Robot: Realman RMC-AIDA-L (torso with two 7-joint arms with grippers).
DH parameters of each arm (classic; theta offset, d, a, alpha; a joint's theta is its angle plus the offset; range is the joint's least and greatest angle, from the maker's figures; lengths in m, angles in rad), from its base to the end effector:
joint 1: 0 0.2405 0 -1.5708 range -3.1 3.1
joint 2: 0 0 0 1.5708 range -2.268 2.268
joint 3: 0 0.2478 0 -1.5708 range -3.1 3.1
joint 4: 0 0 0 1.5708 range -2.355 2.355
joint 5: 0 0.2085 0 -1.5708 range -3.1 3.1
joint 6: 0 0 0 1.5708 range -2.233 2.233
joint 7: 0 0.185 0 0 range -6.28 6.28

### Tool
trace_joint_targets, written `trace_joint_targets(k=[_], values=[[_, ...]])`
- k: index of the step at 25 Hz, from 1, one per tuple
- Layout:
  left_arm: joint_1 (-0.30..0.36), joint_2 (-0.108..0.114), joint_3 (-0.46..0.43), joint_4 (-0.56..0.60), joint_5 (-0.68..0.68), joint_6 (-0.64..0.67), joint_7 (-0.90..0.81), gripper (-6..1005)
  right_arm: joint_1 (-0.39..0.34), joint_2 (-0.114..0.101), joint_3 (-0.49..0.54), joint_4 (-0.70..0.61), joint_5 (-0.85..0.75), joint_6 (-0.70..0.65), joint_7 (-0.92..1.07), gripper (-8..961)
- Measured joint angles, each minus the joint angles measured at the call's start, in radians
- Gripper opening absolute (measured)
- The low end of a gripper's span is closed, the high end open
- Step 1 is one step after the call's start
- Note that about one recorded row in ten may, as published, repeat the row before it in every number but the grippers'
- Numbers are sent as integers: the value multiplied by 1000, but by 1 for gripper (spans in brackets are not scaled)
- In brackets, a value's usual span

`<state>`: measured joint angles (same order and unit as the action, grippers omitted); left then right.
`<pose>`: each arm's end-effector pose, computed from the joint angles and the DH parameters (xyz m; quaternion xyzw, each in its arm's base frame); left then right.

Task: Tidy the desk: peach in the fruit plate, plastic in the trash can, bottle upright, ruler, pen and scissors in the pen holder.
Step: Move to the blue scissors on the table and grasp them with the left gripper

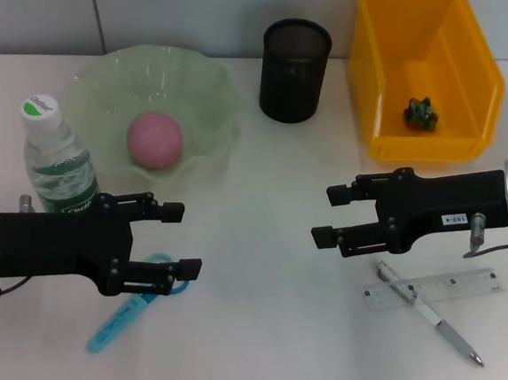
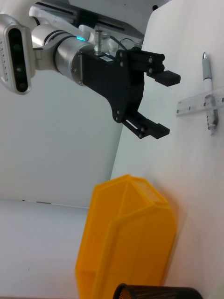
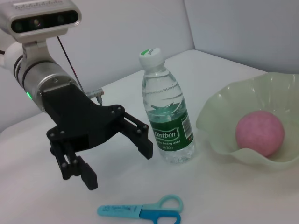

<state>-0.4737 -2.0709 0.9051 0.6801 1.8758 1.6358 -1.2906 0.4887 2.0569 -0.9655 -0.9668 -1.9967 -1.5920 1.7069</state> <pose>-0.2237 0.3080 -0.0462 -0.9571 -0.1401 -0.2460 0.0611 0.2122 0.3378 -0.0185 -0.9620 0.2136 0.1514 0.0781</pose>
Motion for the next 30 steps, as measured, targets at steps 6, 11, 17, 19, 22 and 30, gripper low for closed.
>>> trace_joint_targets(k=[6,11,17,19,22,30], values=[[-9,6,6,23,3,4,-52,825,14,-12,1,-9,-14,-55,1,712],[-12,8,19,159,59,41,-227,825,27,-19,3,-14,-39,-67,8,710],[-32,8,111,359,177,109,-508,825,40,-23,4,-11,-76,-57,20,709],[-51,8,151,415,226,126,-597,825,43,-24,4,-11,-81,-56,28,709],[-95,7,183,467,295,161,-707,825,50,-26,4,-10,-82,-55,37,708],[-210,0,273,537,433,195,-991,825,51,-27,4,-11,-87,-55,38,706]])
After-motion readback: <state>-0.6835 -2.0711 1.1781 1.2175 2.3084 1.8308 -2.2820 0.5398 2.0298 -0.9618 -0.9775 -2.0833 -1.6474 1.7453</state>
